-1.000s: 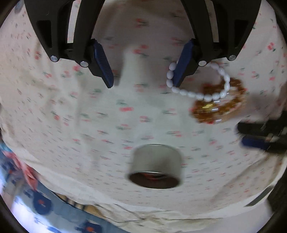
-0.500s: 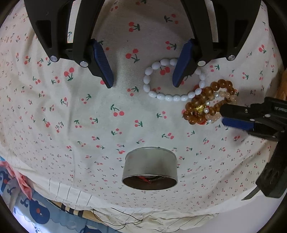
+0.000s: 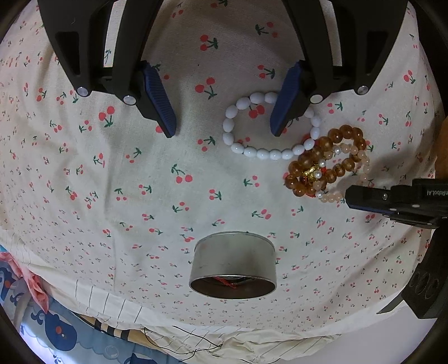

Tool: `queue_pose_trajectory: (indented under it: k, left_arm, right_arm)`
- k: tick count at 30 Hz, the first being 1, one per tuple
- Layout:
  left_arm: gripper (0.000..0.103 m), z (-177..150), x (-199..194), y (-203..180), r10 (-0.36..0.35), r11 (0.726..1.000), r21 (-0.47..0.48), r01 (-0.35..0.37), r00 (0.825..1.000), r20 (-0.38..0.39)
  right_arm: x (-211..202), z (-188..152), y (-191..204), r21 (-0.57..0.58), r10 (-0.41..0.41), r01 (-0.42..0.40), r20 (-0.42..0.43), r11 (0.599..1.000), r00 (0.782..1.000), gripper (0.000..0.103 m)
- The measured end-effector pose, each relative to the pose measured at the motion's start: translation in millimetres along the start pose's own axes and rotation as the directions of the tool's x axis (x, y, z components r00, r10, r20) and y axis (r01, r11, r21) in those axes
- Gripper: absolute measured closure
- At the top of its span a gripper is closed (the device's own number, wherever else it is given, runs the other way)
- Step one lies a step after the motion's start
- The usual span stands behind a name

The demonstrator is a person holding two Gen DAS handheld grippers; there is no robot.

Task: Organize jewelry
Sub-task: 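Grasp the white bead bracelet with the right tool while the left grasps the amber bead bracelet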

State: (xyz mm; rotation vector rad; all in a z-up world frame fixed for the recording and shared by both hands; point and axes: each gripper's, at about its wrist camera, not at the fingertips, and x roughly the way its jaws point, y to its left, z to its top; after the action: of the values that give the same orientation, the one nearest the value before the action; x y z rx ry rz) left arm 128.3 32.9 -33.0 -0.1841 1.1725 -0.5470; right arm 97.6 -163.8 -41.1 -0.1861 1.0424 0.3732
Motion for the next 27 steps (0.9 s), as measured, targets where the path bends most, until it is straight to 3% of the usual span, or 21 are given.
queue_pose_trajectory:
  k: [4, 9, 13, 14, 15, 16, 18, 19, 27]
  left_arm:
    - [0.092, 0, 2, 8, 0.023, 0.999, -0.039, -0.023, 1.000, -0.016]
    - [0.060, -1, 7, 16, -0.013, 0.995, -0.098, 0.011, 1.000, -0.023]
    - [0.058, -1, 13, 8, 0.024, 0.998, -0.057, -0.026, 0.999, -0.029]
    - [0.059, -1, 13, 6, 0.033, 0.998, -0.045, -0.034, 0.999, -0.029]
    - [0.077, -1, 13, 4, 0.059, 0.998, -0.025, -0.060, 0.998, -0.024]
    - [0.092, -1, 13, 3, 0.081, 0.997, -0.010, -0.082, 0.996, -0.027]
    - [0.099, 0, 9, 2, 0.105, 0.995, 0.001, -0.105, 0.994, -0.012]
    - [0.102, 1, 7, 1, 0.114, 0.993, 0.009, -0.114, 0.993, 0.002]
    - [0.103, 9, -21, 13, 0.128, 0.991, -0.038, -0.125, 0.985, 0.117]
  right_arm:
    - [1, 0, 1, -0.003, 0.000, 0.000, -0.002, 1.000, 1.000, 0.031]
    - [0, -1, 2, -0.006, 0.001, -0.001, 0.000, 1.000, 1.000, 0.031]
    - [1, -1, 2, -0.007, 0.006, -0.006, 0.003, 1.000, 1.000, 0.031]
    - [1, -1, 2, -0.009, 0.005, -0.005, 0.003, 1.000, 1.000, 0.035]
    - [0, -1, 2, -0.012, 0.010, -0.010, 0.005, 1.000, 1.000, 0.050]
    - [0, -2, 2, -0.011, 0.014, -0.014, 0.004, 1.000, 1.000, 0.058]
    - [-1, -1, -1, 0.001, 0.016, -0.016, 0.006, 1.000, 1.000, 0.086]
    - [-2, -1, -3, 0.014, 0.020, -0.020, 0.008, 1.000, 1.000, 0.091]
    - [-14, 4, -26, 0.124, 0.031, -0.040, 0.074, 0.991, 0.997, 0.093]
